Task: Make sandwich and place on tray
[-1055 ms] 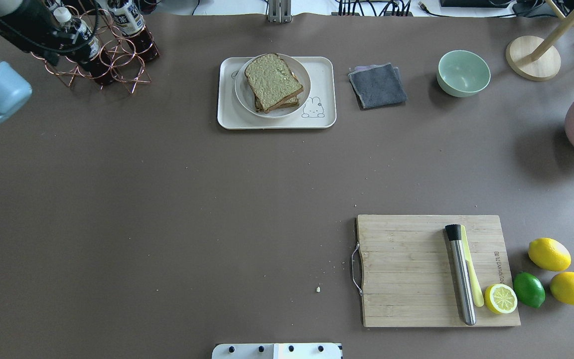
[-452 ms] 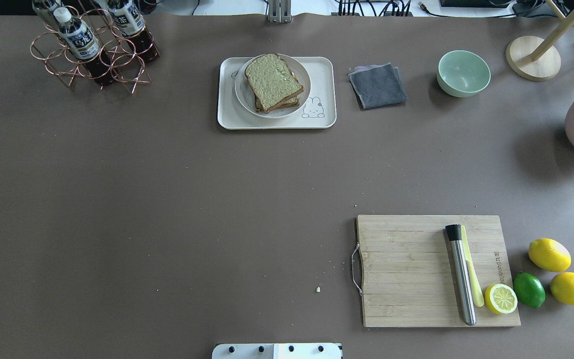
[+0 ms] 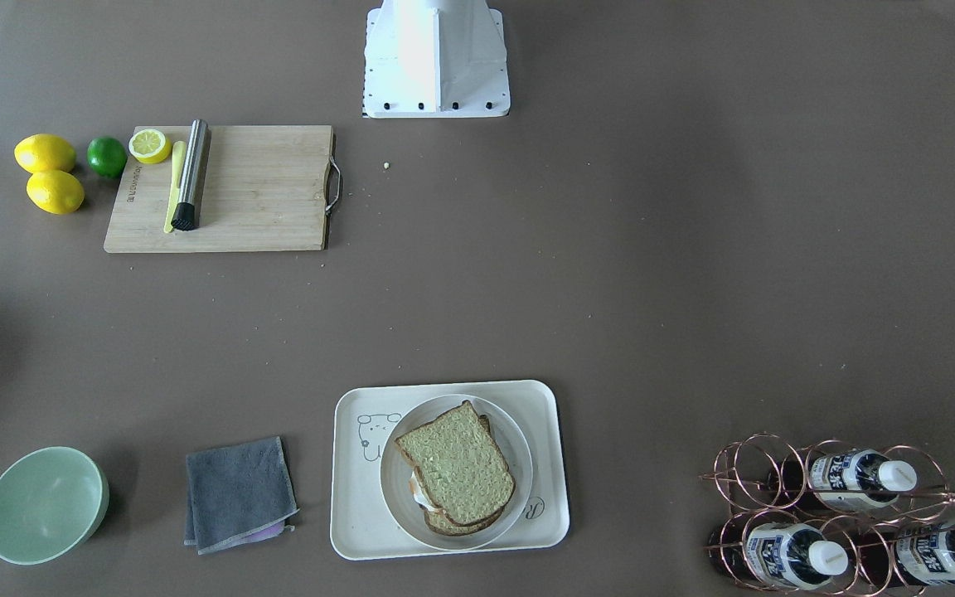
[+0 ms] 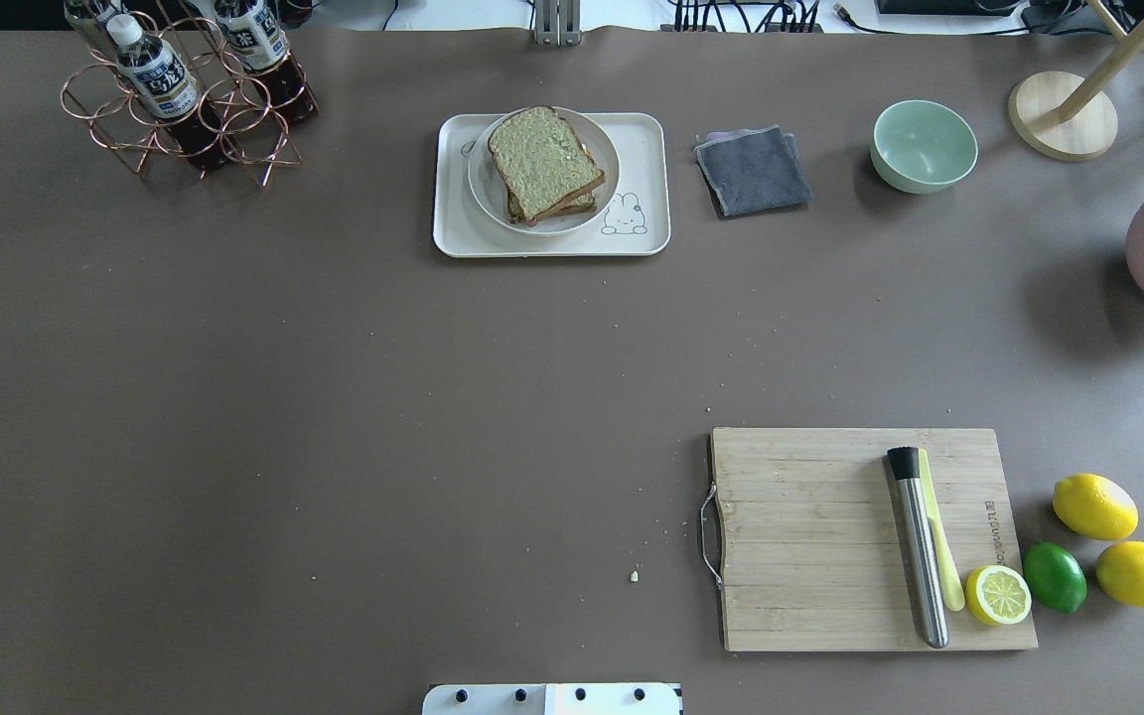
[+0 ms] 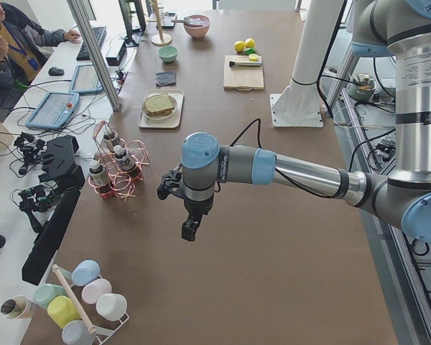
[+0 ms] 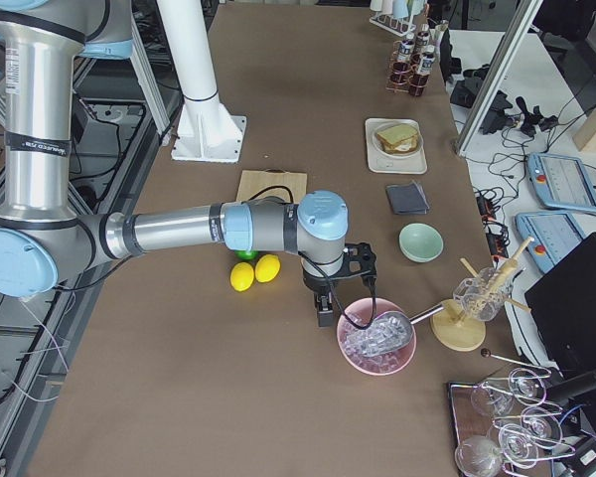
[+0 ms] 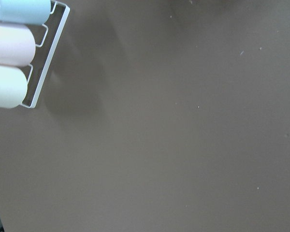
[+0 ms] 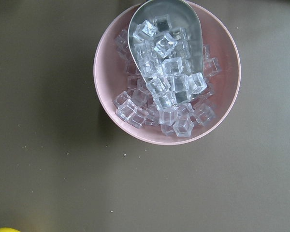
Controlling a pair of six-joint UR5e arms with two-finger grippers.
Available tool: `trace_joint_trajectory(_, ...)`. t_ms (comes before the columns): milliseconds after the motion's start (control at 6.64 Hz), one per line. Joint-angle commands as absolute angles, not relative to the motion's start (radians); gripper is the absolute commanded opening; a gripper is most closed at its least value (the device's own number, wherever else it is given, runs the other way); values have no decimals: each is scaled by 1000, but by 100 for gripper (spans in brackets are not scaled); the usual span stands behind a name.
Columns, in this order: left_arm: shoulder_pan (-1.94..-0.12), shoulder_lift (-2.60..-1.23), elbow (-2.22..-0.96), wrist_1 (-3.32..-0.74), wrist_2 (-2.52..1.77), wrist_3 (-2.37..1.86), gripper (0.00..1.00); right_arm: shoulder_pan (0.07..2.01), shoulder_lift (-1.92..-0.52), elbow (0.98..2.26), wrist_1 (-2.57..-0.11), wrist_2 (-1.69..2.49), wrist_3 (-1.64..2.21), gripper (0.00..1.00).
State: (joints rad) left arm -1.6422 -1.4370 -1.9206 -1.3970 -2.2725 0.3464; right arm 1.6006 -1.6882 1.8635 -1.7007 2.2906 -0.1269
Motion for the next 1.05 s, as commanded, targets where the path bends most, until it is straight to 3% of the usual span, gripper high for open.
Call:
trace_joint_trajectory(0,-1658,-1411,-1931,-1355,-2328,350,98,1601,-1703,1874,-1695,2255,-129,100)
trace_joint_trajectory(904,-1654,-1436,-1971,-1261,-2394,331,98,1577,-1675,1858,-1697,2261,-124,100)
